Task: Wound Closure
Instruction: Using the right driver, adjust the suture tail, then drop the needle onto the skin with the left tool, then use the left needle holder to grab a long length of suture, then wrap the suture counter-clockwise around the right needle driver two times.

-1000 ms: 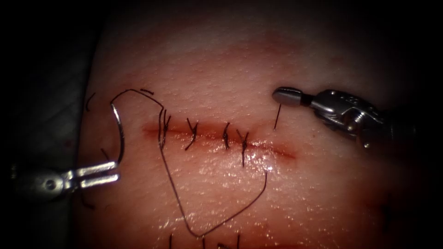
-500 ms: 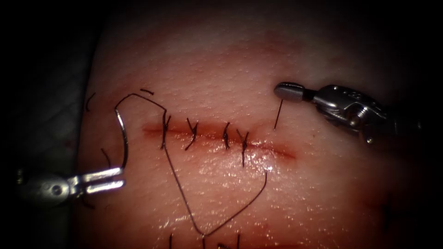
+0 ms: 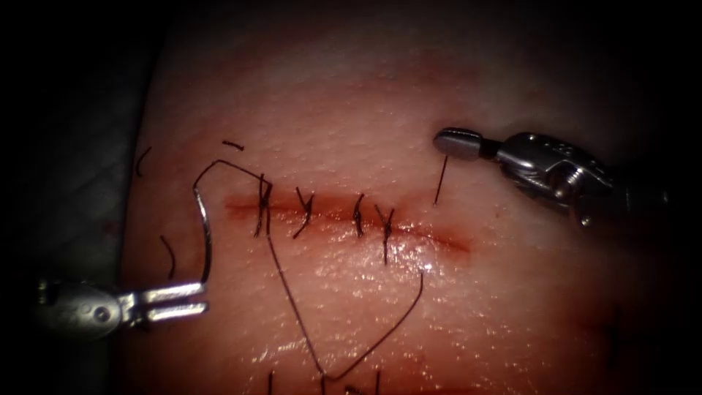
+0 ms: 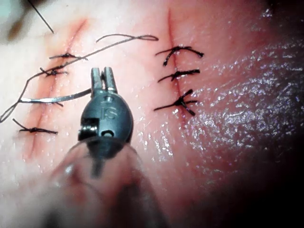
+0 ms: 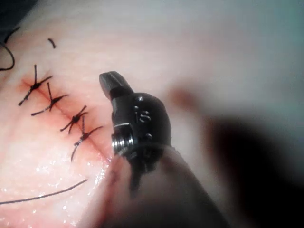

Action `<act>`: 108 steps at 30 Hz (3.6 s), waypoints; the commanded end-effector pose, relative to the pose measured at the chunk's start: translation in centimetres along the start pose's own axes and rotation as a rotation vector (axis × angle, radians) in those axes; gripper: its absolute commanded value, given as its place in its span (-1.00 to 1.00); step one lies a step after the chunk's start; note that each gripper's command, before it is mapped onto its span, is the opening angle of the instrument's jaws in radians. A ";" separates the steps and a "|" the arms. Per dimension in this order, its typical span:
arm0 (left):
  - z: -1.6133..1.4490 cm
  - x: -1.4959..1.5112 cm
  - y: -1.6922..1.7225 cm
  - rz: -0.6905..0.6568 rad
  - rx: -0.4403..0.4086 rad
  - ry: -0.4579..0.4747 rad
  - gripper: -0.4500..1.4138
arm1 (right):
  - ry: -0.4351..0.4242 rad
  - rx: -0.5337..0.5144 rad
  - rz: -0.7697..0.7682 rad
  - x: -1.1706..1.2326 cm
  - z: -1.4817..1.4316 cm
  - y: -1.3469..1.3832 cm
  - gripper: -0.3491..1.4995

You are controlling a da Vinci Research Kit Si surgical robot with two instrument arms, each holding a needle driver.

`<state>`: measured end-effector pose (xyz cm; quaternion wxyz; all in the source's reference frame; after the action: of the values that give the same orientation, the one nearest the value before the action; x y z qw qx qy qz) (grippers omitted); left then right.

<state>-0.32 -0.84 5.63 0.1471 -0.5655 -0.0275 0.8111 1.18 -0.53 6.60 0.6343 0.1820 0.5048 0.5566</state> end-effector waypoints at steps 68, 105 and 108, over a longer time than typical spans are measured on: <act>0.70 -1.90 -0.96 -0.318 0.152 -0.171 -0.13 | 0.125 -0.051 -0.560 -0.05 -0.70 0.02 0.74; 0.63 -0.73 -0.72 -0.254 0.069 -0.064 -1.00 | 0.034 0.117 -0.600 -0.44 -0.40 -0.90 0.51; 0.69 -0.42 -0.64 -0.211 0.059 -0.053 -1.00 | 0.002 0.198 -0.635 -0.53 -0.20 -1.13 0.04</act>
<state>-0.68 -0.24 6.29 0.2439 -0.5352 -0.0657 0.8061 1.56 -1.38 5.82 0.7560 0.0778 0.5890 0.2748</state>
